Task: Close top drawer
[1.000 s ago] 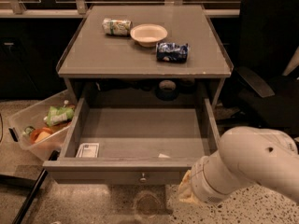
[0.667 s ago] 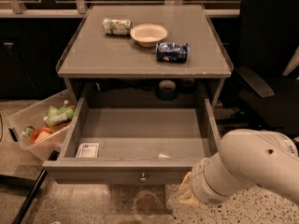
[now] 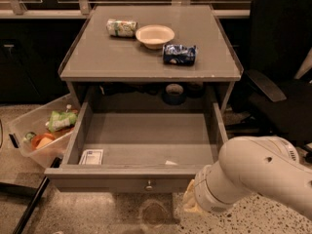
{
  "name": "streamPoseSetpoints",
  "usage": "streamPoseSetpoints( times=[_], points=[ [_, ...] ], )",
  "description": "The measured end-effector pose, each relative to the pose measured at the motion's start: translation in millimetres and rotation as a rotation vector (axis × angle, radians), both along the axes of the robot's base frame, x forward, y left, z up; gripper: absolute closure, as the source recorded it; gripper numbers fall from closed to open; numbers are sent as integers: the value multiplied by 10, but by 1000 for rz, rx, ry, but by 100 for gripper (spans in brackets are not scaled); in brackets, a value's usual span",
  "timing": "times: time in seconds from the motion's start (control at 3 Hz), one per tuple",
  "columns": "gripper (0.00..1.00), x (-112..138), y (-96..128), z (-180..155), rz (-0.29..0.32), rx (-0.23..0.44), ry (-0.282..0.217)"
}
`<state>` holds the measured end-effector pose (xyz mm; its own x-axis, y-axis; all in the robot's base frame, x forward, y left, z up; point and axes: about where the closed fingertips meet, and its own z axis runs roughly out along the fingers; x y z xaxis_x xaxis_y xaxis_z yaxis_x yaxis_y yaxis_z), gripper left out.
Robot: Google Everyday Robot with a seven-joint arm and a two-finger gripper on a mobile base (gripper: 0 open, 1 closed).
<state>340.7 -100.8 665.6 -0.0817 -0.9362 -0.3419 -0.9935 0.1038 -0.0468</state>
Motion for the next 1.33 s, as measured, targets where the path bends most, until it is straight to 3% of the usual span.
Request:
streamPoseSetpoints(
  times=[0.33, 0.67, 1.0, 1.33],
  points=[
    [100, 348, 121, -174, 42, 19, -35],
    [82, 680, 250, -288, 70, 39, -55],
    [58, 677, 251, -288, 70, 39, -55],
    [35, 966, 310, -287, 74, 46, -79]
  ],
)
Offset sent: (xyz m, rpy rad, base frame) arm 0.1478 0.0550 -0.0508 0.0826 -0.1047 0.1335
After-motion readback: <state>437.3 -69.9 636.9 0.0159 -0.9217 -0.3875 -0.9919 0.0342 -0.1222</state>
